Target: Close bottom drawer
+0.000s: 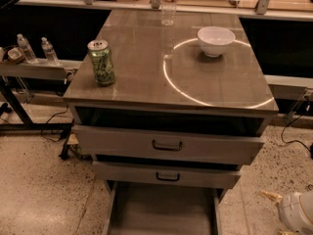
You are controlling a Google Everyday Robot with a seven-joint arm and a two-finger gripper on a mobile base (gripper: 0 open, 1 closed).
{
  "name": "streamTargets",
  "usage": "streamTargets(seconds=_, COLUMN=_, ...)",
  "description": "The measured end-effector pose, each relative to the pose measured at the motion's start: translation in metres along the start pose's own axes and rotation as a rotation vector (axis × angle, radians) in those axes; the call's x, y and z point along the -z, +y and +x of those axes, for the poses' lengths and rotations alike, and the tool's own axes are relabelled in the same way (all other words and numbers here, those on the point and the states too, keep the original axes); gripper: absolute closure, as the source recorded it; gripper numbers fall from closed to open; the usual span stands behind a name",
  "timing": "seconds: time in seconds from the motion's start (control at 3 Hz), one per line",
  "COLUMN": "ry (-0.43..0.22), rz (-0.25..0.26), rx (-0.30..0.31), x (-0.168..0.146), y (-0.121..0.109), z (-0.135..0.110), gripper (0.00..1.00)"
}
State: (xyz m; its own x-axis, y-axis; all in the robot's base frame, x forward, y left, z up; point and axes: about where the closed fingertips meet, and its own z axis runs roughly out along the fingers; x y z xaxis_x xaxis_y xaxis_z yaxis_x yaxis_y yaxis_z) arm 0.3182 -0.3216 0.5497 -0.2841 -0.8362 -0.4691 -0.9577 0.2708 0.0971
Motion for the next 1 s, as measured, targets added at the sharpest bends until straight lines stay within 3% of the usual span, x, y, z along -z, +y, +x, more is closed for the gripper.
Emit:
streamTargets(seconds=0.67, ry=-0.014, rz=0.003, rx=-0.009, x=-0.014, y=0.001, z=0.003, gripper=0.0)
streamTargets(seconds=1.0, ry=-0.055, rz=0.02, rx=-0.031, x=-0.081, y=0.008, z=0.023, gripper=0.0)
